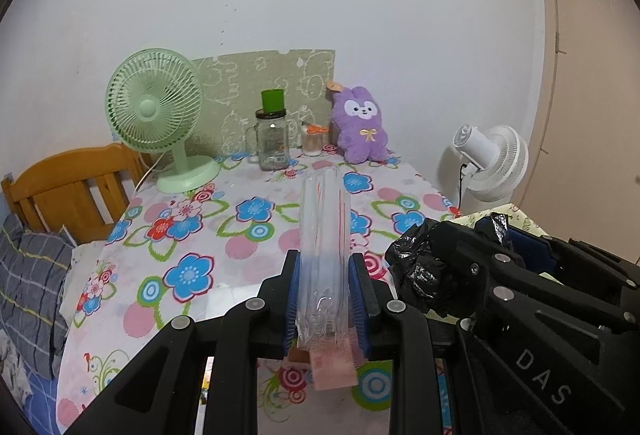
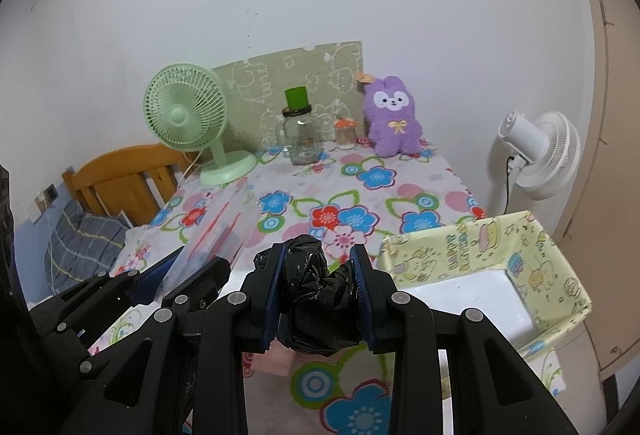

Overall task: Organize soft objects
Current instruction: 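Carry the black bag and clear straw bag with both tools over the storage box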

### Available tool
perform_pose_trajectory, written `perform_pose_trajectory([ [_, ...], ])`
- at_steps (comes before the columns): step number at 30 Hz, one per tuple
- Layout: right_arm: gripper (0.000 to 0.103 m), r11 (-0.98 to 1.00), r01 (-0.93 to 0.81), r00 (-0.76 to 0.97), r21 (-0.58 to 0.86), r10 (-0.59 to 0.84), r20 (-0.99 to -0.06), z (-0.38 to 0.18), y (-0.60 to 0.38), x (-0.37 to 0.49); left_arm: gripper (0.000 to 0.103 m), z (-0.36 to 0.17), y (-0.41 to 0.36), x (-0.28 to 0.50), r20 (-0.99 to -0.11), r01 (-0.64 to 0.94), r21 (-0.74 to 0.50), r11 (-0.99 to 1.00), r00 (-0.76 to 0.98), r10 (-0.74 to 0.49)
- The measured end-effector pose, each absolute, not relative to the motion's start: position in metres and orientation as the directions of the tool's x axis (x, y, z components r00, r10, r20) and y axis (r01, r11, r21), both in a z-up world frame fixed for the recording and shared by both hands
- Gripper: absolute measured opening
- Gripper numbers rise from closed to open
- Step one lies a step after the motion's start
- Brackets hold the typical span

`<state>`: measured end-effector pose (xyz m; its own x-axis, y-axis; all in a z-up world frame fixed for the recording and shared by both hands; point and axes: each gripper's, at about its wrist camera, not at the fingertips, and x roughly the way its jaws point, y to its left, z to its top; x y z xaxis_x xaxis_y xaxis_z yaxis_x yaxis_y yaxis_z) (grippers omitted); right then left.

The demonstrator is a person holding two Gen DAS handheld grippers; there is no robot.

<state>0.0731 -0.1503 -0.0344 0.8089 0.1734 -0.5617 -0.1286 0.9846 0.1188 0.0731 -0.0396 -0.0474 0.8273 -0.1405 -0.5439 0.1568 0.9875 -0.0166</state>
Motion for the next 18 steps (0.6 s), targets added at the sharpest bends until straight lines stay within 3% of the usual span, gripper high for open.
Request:
perform_pose_trajectory([
  [18, 0.035, 0.993, -0.048, 0.837, 0.111, 0.101, -0.538, -0.027, -0.222, 0.083, 0.023, -0.041, -0.113, 0.087, -0.526, 0.258, -0.006, 0.966, 0.821, -0.222],
])
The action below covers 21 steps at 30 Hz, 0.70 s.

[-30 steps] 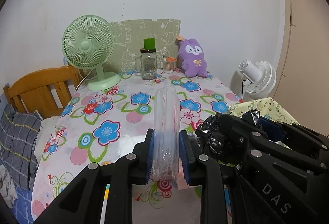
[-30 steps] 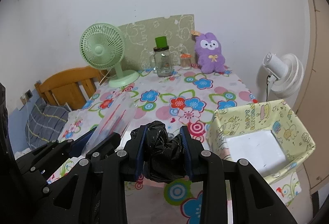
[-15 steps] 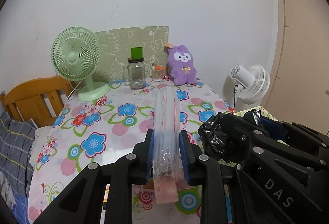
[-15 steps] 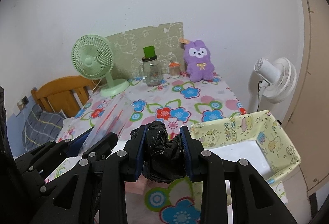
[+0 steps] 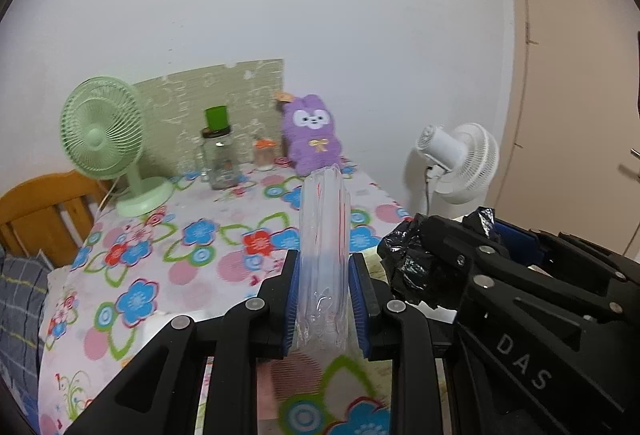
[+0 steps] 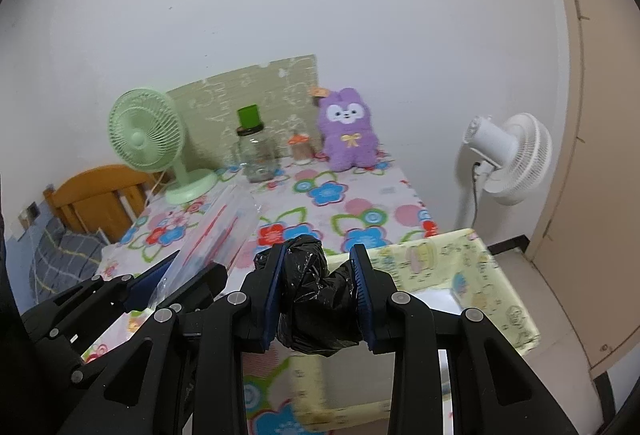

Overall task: Organize soft objects
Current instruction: 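Carry the black bag and clear straw bag with both tools over the storage box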

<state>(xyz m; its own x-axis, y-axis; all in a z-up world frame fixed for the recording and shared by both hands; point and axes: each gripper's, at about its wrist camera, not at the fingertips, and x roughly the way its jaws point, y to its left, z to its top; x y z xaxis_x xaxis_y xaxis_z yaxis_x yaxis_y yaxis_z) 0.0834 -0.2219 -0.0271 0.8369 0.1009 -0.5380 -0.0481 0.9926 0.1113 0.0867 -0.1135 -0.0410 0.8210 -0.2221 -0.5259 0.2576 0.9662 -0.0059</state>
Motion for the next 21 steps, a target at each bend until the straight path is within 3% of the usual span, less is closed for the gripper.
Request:
perform_pose_trajectory([
  [21, 0.035, 0.989, 0.099, 0.820, 0.107, -0.020, -0.572, -0.047, -0.302, 0.108, 0.027, -0.066, -0.192, 0.115, -0.593, 0.386, -0.010, 0.922, 0.741, -0.316],
])
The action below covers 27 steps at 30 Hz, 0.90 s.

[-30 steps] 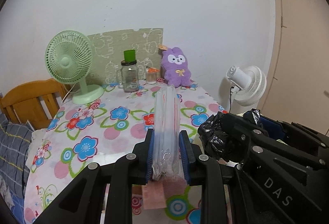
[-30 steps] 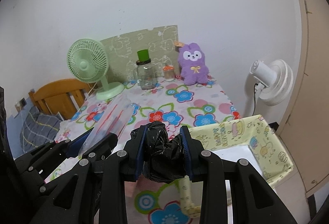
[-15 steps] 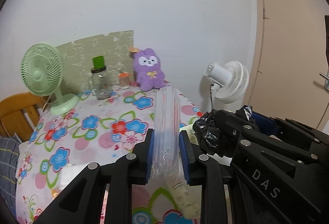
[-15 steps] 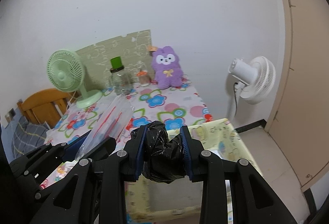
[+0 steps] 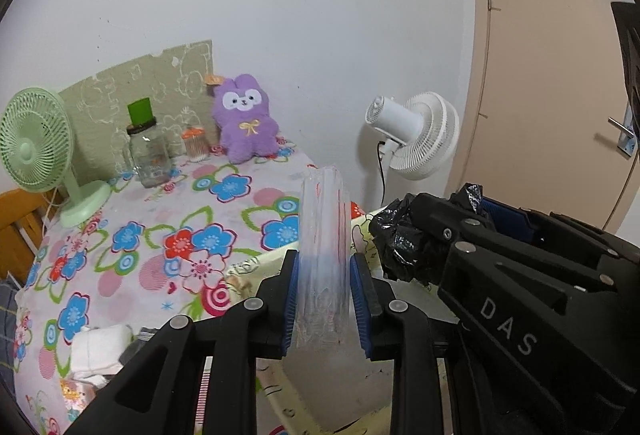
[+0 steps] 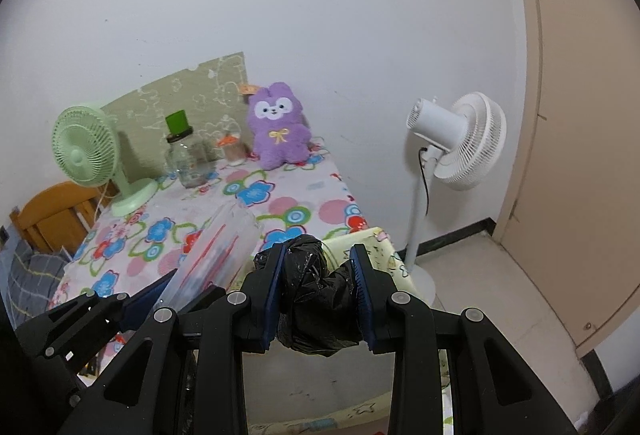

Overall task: Organize soft objects
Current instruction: 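Carry the black bag and clear straw bag with both tools over the storage box, then open the right tool over the box while the left tool releases the straw bag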

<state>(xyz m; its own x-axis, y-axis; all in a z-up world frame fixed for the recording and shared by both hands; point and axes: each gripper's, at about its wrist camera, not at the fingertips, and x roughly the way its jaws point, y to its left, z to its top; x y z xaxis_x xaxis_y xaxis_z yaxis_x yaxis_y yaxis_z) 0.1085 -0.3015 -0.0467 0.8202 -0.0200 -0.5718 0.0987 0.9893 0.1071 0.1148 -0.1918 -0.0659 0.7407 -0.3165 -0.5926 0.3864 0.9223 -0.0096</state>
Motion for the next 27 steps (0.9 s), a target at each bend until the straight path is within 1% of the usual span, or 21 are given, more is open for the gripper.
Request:
perform_pose_trajectory([
  [4, 0.036, 0.987, 0.113, 0.805, 0.113, -0.025, -0.593, -0.056, -0.308, 0.118, 0.029, -0.073, -0.199, 0.121, -0.608, 0.399, -0.012, 0.917, 0.725, -0.323],
  [6, 0.037, 0.986, 0.120, 0.801, 0.112, -0.029, -0.598, -0.059, -0.309, 0.121, 0.037, -0.077, -0.202, 0.124, -0.618, 0.402, -0.011, 0.915, 0.717, -0.323],
  [8, 0.037, 0.986, 0.122, 0.796, 0.109, -0.032, -0.604, -0.063, -0.310, 0.125, 0.041, -0.081, -0.203, 0.128, -0.632, 0.399, -0.014, 0.917, 0.707, -0.318],
  [9, 0.038, 0.986, 0.121, 0.797, 0.112, -0.029, -0.604, -0.064, -0.311, 0.126, 0.046, -0.082, -0.202, 0.130, -0.638, 0.395, -0.017, 0.919, 0.703, -0.314],
  [10, 0.043, 0.986, 0.120, 0.797, 0.114, -0.027, -0.604, -0.065, -0.311, 0.127, 0.051, -0.083, -0.202, 0.132, -0.645, 0.389, -0.018, 0.921, 0.699, -0.308],
  [11, 0.045, 0.986, 0.123, 0.797, 0.115, -0.030, -0.603, -0.066, -0.311, 0.128, 0.061, -0.084, -0.201, 0.133, -0.649, 0.382, -0.021, 0.924, 0.698, -0.303],
  [12, 0.050, 0.986, 0.125, 0.798, 0.113, -0.032, -0.602, -0.067, -0.311, 0.128, 0.066, -0.084, -0.199, 0.133, -0.648, 0.376, -0.024, 0.926, 0.700, -0.301],
  [13, 0.054, 0.987, 0.125, 0.798, 0.105, -0.037, -0.601, -0.067, -0.310, 0.129, 0.068, -0.083, -0.198, 0.133, -0.645, 0.372, -0.026, 0.928, 0.703, -0.300],
  [14, 0.056, 0.988, 0.121, 0.798, 0.096, -0.039, -0.601, -0.067, -0.309, 0.130, 0.073, -0.082, -0.197, 0.132, -0.641, 0.369, -0.025, 0.929, 0.707, -0.298],
  [15, 0.062, 0.990, 0.113, 0.800, 0.087, -0.038, -0.599, -0.067, -0.307, 0.130, 0.079, -0.081, -0.197, 0.133, -0.641, 0.367, -0.023, 0.930, 0.709, -0.295],
  [16, 0.069, 0.991, 0.108, 0.804, 0.077, -0.041, -0.593, -0.066, -0.305, 0.129, 0.082, -0.080, -0.196, 0.133, -0.641, 0.363, -0.022, 0.932, 0.710, -0.291],
  [17, 0.072, 0.992, 0.106, 0.808, 0.068, -0.046, -0.588, -0.065, -0.304, 0.128, 0.086, -0.079, -0.195, 0.133, -0.641, 0.358, -0.020, 0.933, 0.712, -0.287],
  [18, 0.079, 0.993, 0.105, 0.812, 0.061, -0.050, -0.582, -0.064, -0.302, 0.127, 0.088, -0.078, -0.194, 0.133, -0.639, 0.357, -0.020, 0.934, 0.714, -0.286],
  [19, 0.083, 0.993, 0.102, 0.816, 0.055, -0.052, -0.575, -0.062, -0.300, 0.126, 0.090, -0.078, -0.193, 0.132, -0.638, 0.356, -0.023, 0.934, 0.714, -0.288],
  [20, 0.084, 0.994, 0.093, 0.823, 0.051, -0.048, -0.567, -0.059, -0.298, 0.124, 0.093, -0.077, -0.192, 0.132, -0.640, 0.360, -0.026, 0.933, 0.711, -0.292],
  [22, 0.089, 0.995, 0.086, 0.830, 0.043, -0.048, -0.556, -0.055, -0.294, 0.121, 0.094, -0.074, -0.190, 0.132, -0.641, 0.363, -0.023, 0.931, 0.709, -0.293],
  [27, 0.092, 0.996, 0.080, 0.833, 0.027, -0.053, -0.550, -0.047, -0.285, 0.115, 0.098, -0.068, -0.181, 0.127, -0.623, 0.350, -0.009, 0.937, 0.731, -0.279],
])
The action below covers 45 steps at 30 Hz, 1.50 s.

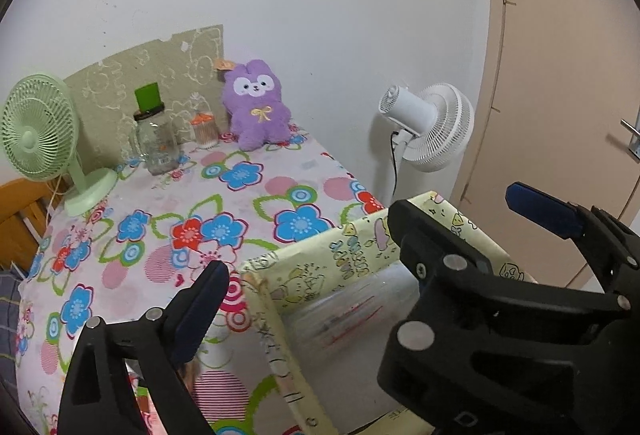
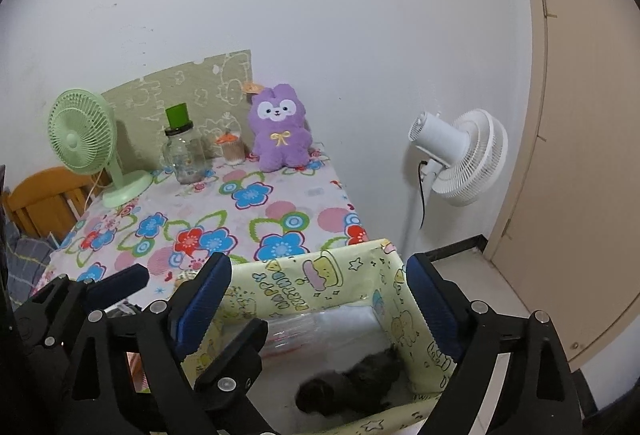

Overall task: Organize soft objects
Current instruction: 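Open the right tool over the box while the left tool releases the straw bag, then withdraw both tools from the box back toward the table items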

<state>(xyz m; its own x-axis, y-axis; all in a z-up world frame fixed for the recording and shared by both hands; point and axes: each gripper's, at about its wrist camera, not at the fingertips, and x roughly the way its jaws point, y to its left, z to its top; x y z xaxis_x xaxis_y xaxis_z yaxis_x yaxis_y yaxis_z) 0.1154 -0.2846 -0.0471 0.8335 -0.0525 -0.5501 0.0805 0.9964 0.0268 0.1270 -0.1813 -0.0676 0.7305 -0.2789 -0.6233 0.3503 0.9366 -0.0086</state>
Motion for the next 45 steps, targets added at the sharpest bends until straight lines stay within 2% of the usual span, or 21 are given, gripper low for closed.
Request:
perform_pose_trajectory([
  [7, 0.097, 0.997, 0.069, 0.841, 0.028, -0.043, -0.539, -0.037, -0.268, 0.105, 0.100, -0.057, -0.166, 0.118, -0.600, 0.342, 0.000, 0.940, 0.752, -0.273],
  [25, 0.097, 0.999, 0.040, 0.848, 0.037, -0.014, -0.530, -0.018, -0.227, 0.076, 0.102, -0.037, -0.126, 0.084, -0.544, 0.322, 0.020, 0.947, 0.798, -0.260],
  [45, 0.097, 0.999, 0.006, 0.855, 0.036, 0.013, -0.519, -0.019, -0.173, 0.060, 0.102, -0.040, -0.077, 0.068, -0.542, 0.265, 0.046, 0.963, 0.817, -0.199],
])
